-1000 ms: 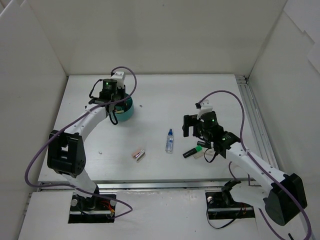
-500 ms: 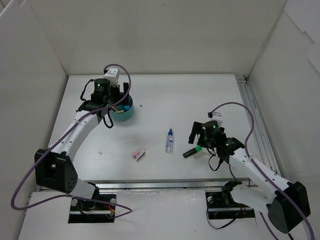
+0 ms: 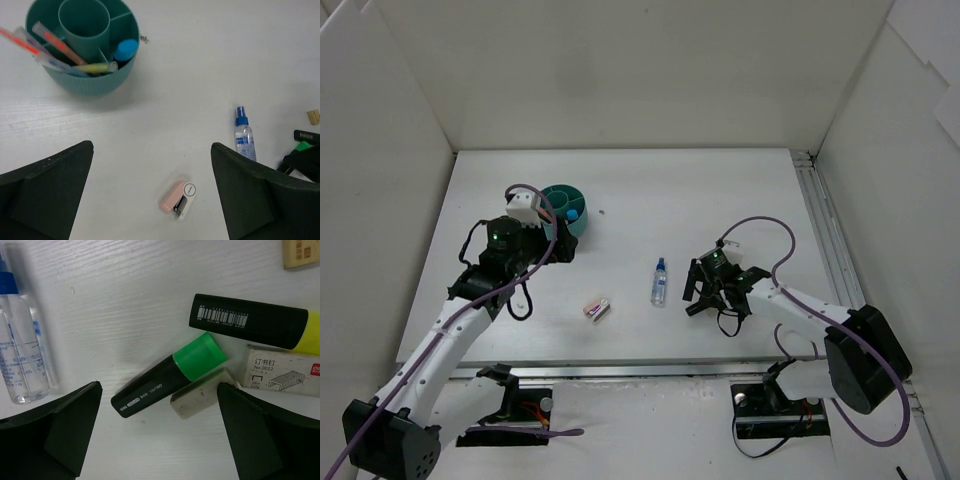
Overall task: Sort the stationery into containers
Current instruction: Pick up the pen from the center of the board.
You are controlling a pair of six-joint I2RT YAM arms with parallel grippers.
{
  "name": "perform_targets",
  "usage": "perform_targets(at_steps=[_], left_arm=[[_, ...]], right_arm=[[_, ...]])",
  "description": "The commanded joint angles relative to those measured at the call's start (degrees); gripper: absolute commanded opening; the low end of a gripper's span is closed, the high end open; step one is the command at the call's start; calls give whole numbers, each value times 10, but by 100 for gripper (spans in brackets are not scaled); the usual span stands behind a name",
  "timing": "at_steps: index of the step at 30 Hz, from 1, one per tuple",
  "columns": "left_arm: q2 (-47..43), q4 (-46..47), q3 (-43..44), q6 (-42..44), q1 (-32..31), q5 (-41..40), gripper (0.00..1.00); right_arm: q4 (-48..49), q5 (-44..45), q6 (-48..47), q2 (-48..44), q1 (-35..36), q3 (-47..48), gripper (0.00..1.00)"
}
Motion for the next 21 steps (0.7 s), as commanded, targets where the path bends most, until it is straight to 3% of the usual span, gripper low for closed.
perform_targets(at_steps=[1,21], left_arm=[[-31,7,-7,-36,-2,4,99],[-70,-19,-39,-49,-7,-21,99]], right_arm=[[8,36,25,13,3,31,98],[17,73,-57,165,24,138,95]])
